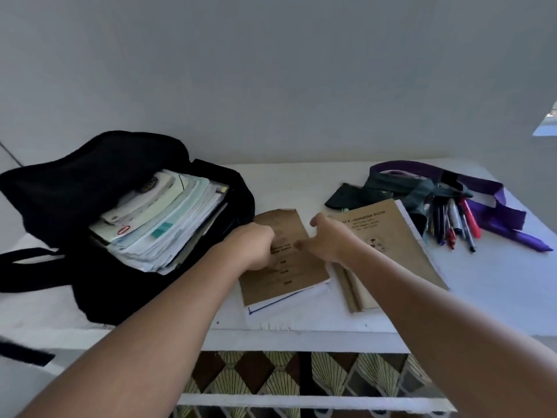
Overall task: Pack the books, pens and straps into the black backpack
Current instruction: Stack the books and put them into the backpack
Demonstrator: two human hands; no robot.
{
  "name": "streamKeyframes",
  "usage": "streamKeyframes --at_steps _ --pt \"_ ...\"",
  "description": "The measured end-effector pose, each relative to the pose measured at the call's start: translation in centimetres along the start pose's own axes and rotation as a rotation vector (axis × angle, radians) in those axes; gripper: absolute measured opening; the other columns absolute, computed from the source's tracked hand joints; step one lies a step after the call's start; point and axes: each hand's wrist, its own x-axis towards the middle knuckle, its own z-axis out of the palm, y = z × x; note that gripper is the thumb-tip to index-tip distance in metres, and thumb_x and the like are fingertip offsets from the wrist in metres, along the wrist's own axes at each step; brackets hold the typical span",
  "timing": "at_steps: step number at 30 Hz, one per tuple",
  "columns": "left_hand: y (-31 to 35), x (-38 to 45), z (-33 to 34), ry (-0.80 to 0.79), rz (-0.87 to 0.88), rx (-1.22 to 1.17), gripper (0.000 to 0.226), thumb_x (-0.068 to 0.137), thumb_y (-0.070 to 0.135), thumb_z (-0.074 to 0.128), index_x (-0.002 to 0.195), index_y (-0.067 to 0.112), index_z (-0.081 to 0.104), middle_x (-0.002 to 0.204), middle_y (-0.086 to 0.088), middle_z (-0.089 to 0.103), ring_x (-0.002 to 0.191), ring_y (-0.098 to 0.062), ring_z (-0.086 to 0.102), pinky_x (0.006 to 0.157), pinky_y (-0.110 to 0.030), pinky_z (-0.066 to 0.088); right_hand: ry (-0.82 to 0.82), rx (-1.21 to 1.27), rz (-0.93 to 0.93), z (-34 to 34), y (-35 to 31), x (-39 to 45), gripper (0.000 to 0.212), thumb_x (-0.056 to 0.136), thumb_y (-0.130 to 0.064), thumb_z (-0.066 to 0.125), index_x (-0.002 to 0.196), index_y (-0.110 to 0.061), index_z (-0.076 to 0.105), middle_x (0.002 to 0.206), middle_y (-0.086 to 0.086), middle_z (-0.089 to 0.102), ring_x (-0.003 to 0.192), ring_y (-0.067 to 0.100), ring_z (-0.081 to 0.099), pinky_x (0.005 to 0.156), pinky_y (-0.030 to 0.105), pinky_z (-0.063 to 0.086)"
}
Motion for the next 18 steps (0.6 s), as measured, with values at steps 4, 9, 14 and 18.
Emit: streamKeyframes --at_steps 4,9,14,18 --pt "-0.1 -0.3 -0.1 -0.012 0.007 -0.078 0.038 0.082 0.045 0.081 0.081 0.014 0.058 0.076 -0.003 0.056 0.066 -0.02 0.05 0.059 -0.032 0.037 -0.104 -0.091 0.083 0.4 -1.3 0.7 0.077 0.09 -0.044 0.077 0.144 0.002 0.046 0.127 0.013 0.058 0.106 0.027 0.061 0.085 0.035 0.05" --pt "-0.4 -0.4 0.1 0.002 -0.004 -0.148 0.045 0.077 0.046 0.084 0.099 0.01 0.069 0.09 -0.004 0.068 0.079 -0.023 0.064 0.063 -0.033 0.045 -0.137 -0.034 0.12 0.5 -1.5 1.1 0.081 0.077 -0.045 0.089 0.137 -0.001 0.056 0.127 0.012 0.061 0.108 0.027 0.065 0.088 0.034 0.053" --pt "-0.6 -0.5 0.6 0.048 -0.001 -0.197 0.05 0.08 0.049 0.081 0.117 0.018 0.068 0.112 -0.002 0.07 0.099 -0.022 0.065 0.081 -0.038 0.053 -0.123 0.14 0.123 0.9 -1.4 1.4 0.052 0.086 -0.031 0.082 0.127 -0.008 0.059 0.121 0.011 0.065 0.1 0.026 0.065 0.083 0.033 0.054" --pt "-1.2 0.2 1.1 0.317 -0.099 -0.753 0.04 0.094 0.048 0.066 0.126 0.025 0.06 0.114 0.003 0.07 0.101 -0.016 0.068 0.091 -0.038 0.054 -0.045 0.516 0.005 -0.3 -1.4 0.6 0.024 0.09 -0.017 0.077 0.107 -0.013 0.061 0.1 0.012 0.073 0.085 0.03 0.073 0.079 0.044 0.064"
